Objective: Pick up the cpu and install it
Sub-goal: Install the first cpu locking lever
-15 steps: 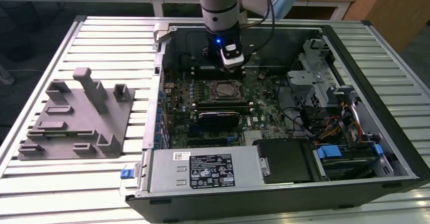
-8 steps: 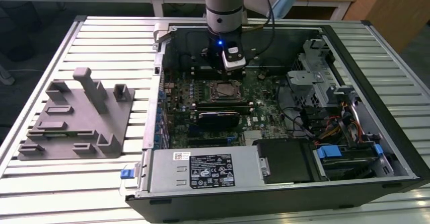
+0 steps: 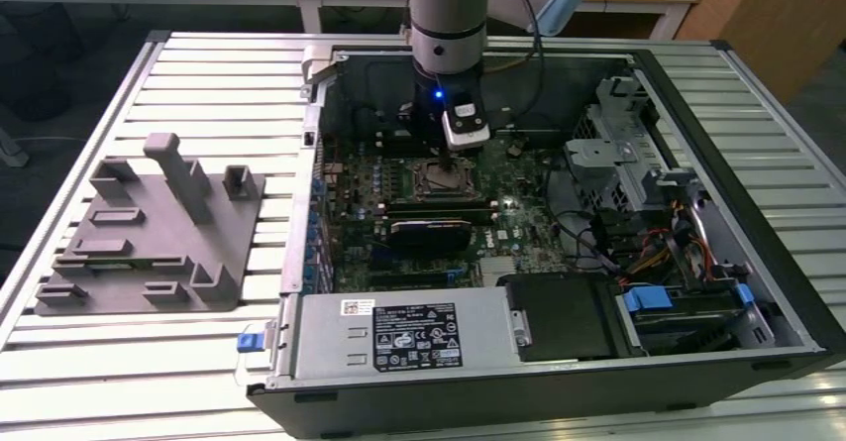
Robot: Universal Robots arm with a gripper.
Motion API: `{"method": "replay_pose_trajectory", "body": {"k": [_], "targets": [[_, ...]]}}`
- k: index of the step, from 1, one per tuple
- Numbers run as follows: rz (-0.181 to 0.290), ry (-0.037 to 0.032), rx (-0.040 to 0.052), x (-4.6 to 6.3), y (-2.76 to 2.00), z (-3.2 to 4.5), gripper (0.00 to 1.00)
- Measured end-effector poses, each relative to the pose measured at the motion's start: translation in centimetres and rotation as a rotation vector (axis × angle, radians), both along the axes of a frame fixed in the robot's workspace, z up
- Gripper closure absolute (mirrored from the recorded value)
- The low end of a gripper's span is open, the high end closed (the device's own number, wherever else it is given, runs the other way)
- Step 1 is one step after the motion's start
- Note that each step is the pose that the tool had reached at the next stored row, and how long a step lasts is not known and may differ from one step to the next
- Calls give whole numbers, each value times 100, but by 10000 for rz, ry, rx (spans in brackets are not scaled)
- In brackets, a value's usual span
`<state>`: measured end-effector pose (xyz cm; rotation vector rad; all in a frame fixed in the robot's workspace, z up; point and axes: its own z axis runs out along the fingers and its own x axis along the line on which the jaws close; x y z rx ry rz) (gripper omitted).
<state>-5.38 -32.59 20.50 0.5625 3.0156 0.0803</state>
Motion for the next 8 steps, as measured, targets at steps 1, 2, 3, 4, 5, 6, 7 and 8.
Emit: {"method": "replay_pose_trajectory", "body": {"k": [1, 2, 3, 4, 5, 6, 7, 8], "targets": [[0, 19, 0, 6, -23, 0, 89], [-1, 40, 0, 11, -49, 0, 89], [-1, 58, 0, 17, -71, 0, 89], [0, 79, 1, 21, -88, 0, 89], [0, 108, -3, 25, -97, 0, 89], [0, 156, -13, 29, -102, -2, 89], [0, 215, -41, 30, -104, -2, 89], [5, 281, -76, 30, -106, -2, 89]]}}
